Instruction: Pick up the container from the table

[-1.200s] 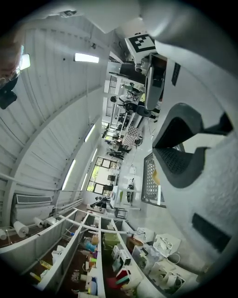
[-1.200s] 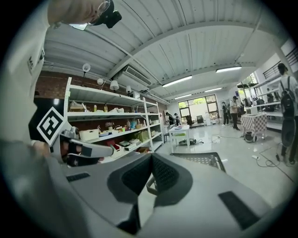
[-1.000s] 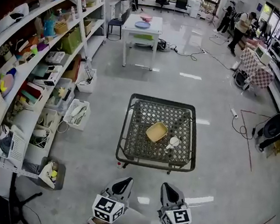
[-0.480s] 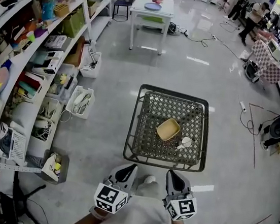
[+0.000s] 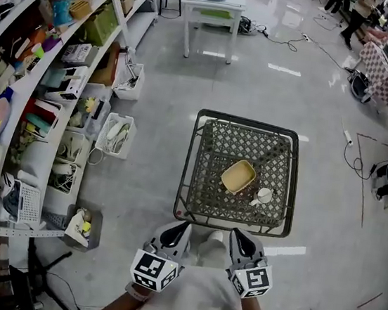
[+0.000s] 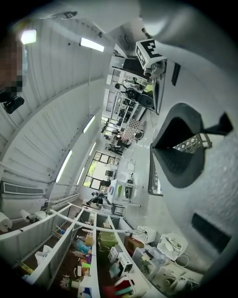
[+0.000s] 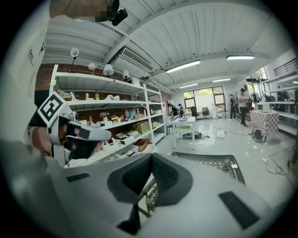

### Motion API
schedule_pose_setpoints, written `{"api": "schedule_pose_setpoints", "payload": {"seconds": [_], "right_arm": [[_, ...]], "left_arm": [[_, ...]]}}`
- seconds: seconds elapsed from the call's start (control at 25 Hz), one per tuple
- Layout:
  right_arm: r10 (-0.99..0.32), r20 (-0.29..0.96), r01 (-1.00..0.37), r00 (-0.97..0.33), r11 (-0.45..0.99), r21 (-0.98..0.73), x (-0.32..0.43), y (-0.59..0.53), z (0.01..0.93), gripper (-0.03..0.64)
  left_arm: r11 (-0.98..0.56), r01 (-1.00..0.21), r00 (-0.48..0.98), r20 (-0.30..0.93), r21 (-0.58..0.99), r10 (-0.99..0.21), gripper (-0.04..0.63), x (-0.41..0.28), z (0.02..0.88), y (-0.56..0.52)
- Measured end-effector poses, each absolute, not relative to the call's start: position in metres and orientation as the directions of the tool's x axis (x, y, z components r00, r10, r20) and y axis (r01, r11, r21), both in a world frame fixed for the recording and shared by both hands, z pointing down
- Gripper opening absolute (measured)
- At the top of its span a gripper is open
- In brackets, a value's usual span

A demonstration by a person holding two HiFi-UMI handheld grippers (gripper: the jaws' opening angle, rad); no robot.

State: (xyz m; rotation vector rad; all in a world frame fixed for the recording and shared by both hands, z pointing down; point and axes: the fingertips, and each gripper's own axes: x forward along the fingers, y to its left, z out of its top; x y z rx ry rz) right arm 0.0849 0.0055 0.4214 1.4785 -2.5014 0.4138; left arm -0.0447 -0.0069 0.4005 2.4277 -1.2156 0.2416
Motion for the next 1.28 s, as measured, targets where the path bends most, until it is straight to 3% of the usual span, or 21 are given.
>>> {"api": "schedule_pose_setpoints", "payload": {"seconds": [1.28], "right_arm": [[-0.728,0.506,-0.867,-0.462,0.491,-0.085,0.08,-0.111,0.559,0.078]], "left_arm": [[-0.45,-0.827,0.562,0.466,0.338,-0.683,0.023,-0.033,0.471,-0.054]]}}
